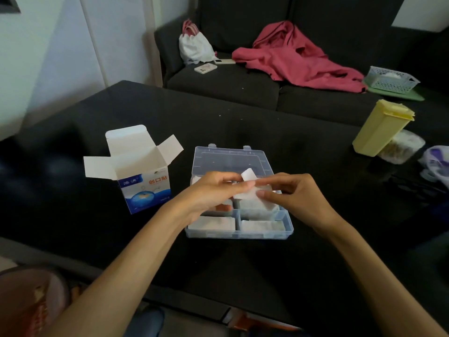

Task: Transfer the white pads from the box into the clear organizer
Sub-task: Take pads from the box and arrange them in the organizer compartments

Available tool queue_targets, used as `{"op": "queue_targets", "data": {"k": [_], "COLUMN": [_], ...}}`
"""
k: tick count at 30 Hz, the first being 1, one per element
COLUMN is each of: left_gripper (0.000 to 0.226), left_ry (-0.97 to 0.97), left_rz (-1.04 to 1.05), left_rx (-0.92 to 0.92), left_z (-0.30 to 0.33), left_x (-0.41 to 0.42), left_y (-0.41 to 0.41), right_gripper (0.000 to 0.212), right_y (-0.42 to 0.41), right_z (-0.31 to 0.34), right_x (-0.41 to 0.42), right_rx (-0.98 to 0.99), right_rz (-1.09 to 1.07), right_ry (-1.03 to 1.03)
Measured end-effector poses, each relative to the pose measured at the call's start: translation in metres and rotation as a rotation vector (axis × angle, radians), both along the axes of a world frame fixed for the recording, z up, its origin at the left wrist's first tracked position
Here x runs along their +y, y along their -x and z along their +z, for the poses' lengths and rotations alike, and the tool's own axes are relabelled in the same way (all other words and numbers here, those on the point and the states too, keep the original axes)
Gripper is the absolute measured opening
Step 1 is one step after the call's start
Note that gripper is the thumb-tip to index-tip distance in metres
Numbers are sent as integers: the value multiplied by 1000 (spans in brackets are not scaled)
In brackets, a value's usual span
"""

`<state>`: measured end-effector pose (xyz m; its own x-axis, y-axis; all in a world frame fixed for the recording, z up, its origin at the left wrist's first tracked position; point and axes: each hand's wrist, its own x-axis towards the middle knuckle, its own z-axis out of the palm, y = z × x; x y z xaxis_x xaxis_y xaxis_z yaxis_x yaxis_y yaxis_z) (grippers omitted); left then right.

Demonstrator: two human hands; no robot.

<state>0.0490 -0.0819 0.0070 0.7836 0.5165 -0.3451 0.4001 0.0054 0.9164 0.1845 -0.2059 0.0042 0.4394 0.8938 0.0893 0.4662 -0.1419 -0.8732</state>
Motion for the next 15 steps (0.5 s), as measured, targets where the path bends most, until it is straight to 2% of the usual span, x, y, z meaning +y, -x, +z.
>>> {"op": "queue_targets", "data": {"k": [4,6,10,13,15], "left_gripper": [40,37,34,38,36], "left_ry": [-197,-277,-285,-432,-575], "left_rz": [78,75,-66,-191,-236], "left_rx": [-37,-68,-88,-49,39], "left_z": [-12,-15,-16,-24,-27], "left_x": [-4,-4,-5,-9,-11], "left_y": [-6,-6,-4,-6,-8], "right_gripper": [21,22,19,15,15], "right_y": [-2,-6,-15,-20,-22], "right_z": [0,1,1,-4,-7], "right_x": [-1,-1,-9,-15,-16], "right_rx": [-58,-23,28,15,-40], "right_rz": [9,-14,38,111,109], "right_ry": [-3,-7,130,296,344]}}
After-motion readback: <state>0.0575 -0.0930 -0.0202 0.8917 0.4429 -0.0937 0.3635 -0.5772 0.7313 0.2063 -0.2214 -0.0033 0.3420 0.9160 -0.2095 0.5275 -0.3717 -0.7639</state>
